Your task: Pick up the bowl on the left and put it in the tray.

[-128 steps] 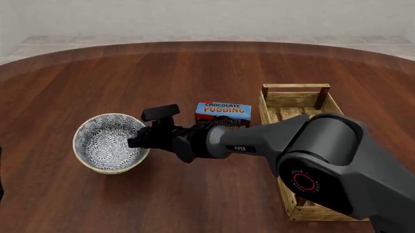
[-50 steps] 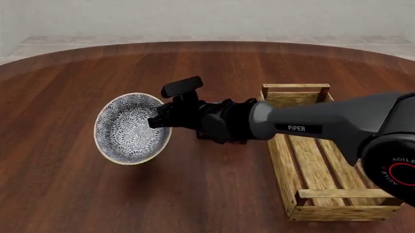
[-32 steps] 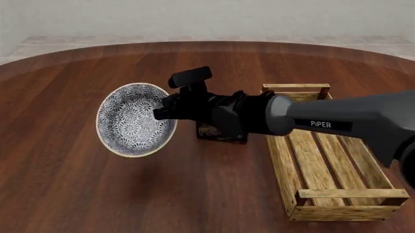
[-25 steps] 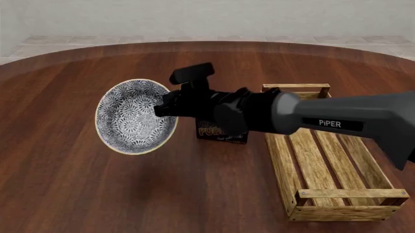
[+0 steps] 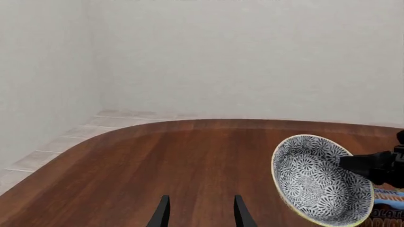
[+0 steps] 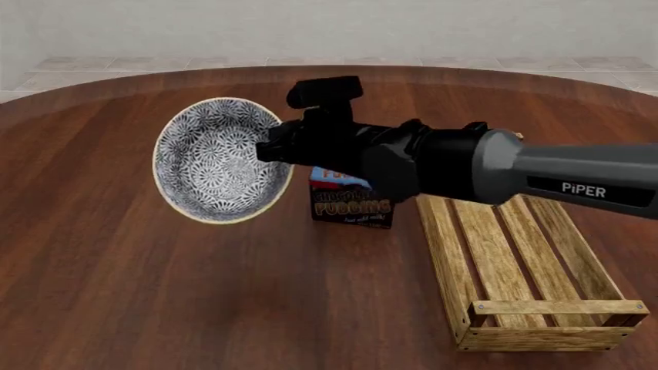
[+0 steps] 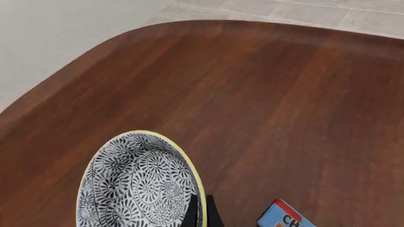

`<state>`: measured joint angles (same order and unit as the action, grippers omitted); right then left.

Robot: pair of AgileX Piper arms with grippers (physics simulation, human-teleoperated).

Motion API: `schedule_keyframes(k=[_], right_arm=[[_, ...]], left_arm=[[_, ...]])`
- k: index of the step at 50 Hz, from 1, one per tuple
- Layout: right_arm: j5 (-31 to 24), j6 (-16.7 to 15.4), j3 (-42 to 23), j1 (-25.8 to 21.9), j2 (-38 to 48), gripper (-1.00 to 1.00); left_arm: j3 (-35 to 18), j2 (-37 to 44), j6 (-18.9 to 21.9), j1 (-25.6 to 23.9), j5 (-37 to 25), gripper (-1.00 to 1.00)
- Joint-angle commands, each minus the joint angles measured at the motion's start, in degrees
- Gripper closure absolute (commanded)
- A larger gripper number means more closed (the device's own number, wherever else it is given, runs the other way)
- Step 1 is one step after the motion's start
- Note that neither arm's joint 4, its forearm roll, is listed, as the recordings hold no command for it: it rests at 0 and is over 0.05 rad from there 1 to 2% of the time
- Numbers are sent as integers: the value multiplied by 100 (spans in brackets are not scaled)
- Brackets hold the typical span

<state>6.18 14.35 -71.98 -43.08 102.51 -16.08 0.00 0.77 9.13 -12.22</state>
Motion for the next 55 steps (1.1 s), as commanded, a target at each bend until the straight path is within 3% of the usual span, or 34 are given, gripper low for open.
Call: schedule_keyframes(k=[1, 7, 31, 44, 54, 55], right_arm=[[-41, 150, 76, 128, -308, 100], [-130, 256, 156, 210, -574, 100], [-261, 105, 458, 358, -1063, 100], [-363, 198, 573, 467, -1389, 100], [-390, 288, 785, 708, -1632, 100], [-378, 237, 869, 898, -1726, 100]], left_arm=[[-6, 0, -3, -23, -12, -100], [55, 0, 4, -41, 39, -100], [58, 0, -2, -144, 45, -100], [107, 0, 15, -175, 89, -100], [142, 0, 0, -226, 106, -100], [166, 0, -5, -236, 132, -100]])
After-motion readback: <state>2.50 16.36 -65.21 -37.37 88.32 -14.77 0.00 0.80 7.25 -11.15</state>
